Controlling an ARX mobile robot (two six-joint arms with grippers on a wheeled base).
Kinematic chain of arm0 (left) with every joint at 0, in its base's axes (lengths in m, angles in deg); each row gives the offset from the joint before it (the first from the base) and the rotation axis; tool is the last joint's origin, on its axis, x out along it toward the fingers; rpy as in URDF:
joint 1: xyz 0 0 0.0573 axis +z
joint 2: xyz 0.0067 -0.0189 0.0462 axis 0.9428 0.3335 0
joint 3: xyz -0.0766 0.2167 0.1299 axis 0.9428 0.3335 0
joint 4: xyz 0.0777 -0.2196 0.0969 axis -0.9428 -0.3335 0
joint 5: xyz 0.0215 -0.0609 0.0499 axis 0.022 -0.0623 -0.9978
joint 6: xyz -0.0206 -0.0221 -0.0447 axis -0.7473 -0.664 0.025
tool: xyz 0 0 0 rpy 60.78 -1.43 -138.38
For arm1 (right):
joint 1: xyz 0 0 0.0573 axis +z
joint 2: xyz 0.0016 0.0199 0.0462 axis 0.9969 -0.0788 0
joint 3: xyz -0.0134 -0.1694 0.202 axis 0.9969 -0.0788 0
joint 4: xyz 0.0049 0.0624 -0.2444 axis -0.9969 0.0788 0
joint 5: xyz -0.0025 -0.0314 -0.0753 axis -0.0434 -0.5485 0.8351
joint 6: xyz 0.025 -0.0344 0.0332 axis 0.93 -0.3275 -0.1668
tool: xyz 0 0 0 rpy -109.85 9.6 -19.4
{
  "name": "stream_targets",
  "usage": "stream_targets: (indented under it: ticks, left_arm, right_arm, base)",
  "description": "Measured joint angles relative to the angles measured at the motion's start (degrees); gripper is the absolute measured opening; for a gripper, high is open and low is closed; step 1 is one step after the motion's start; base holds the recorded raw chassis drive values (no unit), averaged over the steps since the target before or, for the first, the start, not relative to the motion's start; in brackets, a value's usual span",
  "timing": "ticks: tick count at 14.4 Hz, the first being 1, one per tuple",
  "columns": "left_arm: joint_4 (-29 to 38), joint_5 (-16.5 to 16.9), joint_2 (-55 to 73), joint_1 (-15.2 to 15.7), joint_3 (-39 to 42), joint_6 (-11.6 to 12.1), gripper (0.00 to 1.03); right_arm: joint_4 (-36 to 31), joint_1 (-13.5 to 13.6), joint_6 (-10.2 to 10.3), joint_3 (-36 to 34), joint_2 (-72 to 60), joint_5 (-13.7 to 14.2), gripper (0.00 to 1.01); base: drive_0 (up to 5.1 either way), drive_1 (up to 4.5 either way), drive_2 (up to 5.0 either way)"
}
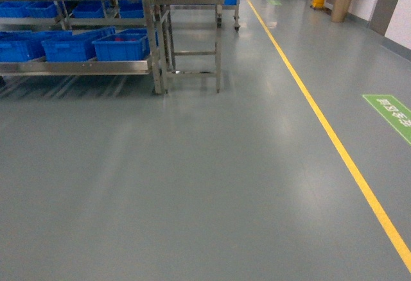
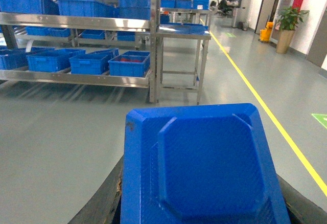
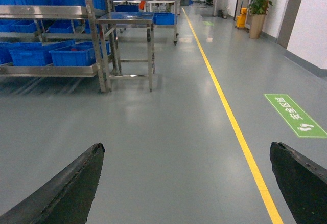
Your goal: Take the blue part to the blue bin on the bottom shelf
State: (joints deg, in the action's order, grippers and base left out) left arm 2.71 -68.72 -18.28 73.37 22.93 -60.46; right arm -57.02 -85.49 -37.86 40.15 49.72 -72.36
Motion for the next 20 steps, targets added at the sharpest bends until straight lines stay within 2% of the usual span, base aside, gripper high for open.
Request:
stream_targets:
  ticks: [20]
  left_arm:
    - [-0.11,0.07,0.09,0.0,0.0,0.0,0.44]
  right_arm:
    - [0.13,0.0,0.0,0.0,-0.02,0.0,0.98]
  base:
    - [0.0,4.22,-4.2]
